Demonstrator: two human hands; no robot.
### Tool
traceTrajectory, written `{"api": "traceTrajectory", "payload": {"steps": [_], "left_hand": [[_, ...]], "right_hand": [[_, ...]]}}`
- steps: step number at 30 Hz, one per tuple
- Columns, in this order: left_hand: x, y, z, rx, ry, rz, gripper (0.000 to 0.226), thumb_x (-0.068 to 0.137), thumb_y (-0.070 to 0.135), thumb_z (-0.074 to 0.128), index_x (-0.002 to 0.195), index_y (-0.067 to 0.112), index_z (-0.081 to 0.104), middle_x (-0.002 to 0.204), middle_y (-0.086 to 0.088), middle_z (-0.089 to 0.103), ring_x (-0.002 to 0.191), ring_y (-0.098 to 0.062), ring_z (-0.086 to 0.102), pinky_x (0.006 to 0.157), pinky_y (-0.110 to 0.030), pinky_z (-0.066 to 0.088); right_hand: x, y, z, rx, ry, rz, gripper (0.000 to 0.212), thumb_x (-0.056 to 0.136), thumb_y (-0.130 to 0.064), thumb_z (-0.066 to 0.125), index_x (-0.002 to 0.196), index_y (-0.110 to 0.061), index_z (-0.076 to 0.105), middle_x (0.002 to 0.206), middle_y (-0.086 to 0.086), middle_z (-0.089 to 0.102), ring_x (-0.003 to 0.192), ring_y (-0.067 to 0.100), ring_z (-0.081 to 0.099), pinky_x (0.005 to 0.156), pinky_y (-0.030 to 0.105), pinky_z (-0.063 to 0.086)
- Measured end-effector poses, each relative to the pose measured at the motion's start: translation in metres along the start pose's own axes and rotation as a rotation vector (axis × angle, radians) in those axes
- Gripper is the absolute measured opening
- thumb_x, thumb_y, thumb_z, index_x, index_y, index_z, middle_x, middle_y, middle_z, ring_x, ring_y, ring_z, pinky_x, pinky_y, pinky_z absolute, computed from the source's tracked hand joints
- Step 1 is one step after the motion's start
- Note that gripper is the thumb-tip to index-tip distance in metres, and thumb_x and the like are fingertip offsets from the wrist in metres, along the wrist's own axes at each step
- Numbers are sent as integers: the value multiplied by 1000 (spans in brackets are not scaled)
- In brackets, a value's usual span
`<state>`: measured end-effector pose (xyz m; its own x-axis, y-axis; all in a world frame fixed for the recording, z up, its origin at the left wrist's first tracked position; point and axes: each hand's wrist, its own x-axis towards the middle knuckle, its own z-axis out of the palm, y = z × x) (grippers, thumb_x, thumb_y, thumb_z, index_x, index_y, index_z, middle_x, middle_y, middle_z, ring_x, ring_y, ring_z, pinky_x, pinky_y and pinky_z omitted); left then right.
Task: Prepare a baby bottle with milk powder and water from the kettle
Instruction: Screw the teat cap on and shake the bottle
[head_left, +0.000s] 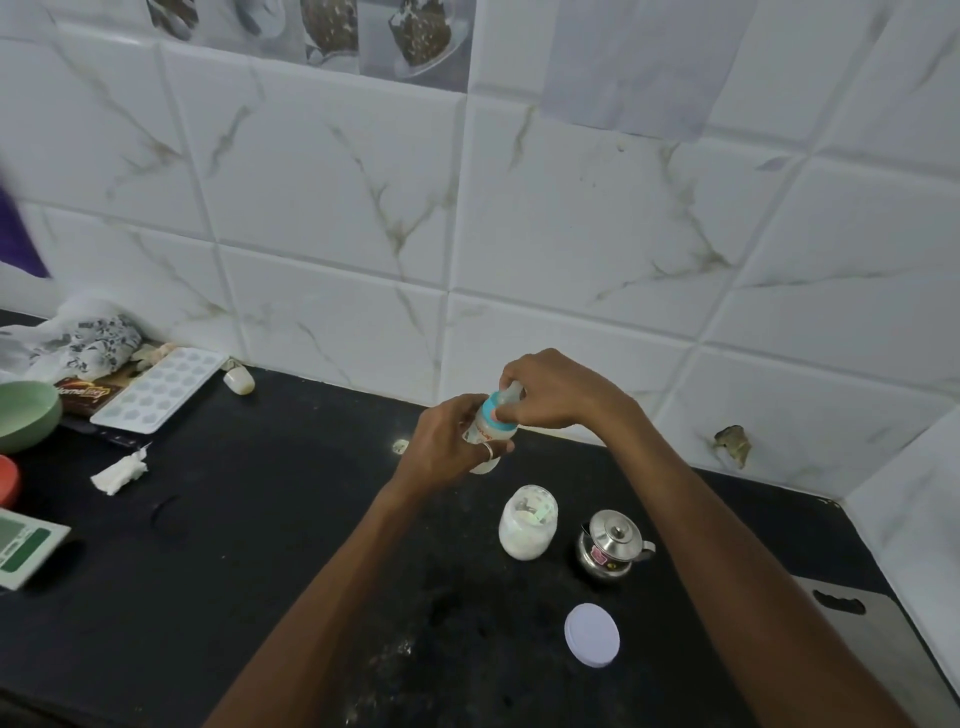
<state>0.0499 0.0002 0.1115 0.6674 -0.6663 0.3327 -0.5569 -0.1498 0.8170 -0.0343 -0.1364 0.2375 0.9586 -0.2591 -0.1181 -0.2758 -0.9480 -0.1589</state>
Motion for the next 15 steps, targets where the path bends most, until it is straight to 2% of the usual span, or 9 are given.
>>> {"api": "traceTrajectory", "payload": {"steps": [2,4,6,8,10,11,13,15], "left_hand": [[0,0,1,-3,8,7,63,71,43,88,124,18,64,112,8,72,97,-7,68,85,-16,54],[0,1,1,-21,10,14,62,70,42,88,122,17,65,110,8,73,97,-7,69,86,-20,56],[1,0,0,-17,11,29,60,71,41,88,120,16,66,109,7,73,95,-6,69,84,-19,56],[2,1,-4,-2,12,36,59,71,41,88,120,16,66,108,7,73,93,-7,68,82,-19,55],[5,4,-7,16,7,38,61,72,43,87,122,16,66,108,6,73,93,-11,68,83,-23,56],[6,5,-8,22,5,39,61,73,43,86,123,16,65,109,5,73,94,-12,68,84,-26,57],[8,7,-10,16,4,47,61,73,42,86,124,16,66,110,4,73,95,-13,68,87,-31,57],[8,7,-11,16,8,46,60,73,43,86,123,17,66,110,4,73,96,-13,68,89,-36,57]], "right_hand": [[1,-2,7,-19,52,55,37,90,-47,64,99,-12,68,96,6,70,79,17,63,58,23,42],[2,-3,17,-25,145,117,45,91,-55,60,79,-12,62,77,4,64,68,16,58,54,24,37],[1,-1,22,6,212,147,53,90,-63,60,71,-13,57,70,2,61,64,15,55,52,24,34],[-1,4,19,73,163,101,49,87,-65,64,87,-15,64,85,1,68,73,14,59,57,22,38],[-4,7,14,148,78,16,51,83,-56,74,116,-19,65,108,-3,68,90,14,61,70,21,45],[-5,8,13,171,77,-6,53,82,-52,78,122,-19,64,114,-3,67,93,13,61,72,18,46],[-5,9,15,206,148,2,49,81,-47,80,118,-17,66,111,-1,69,89,12,62,68,12,42],[-5,8,19,244,209,40,45,79,-49,81,107,-17,68,100,-1,70,83,12,62,62,13,38]]}}
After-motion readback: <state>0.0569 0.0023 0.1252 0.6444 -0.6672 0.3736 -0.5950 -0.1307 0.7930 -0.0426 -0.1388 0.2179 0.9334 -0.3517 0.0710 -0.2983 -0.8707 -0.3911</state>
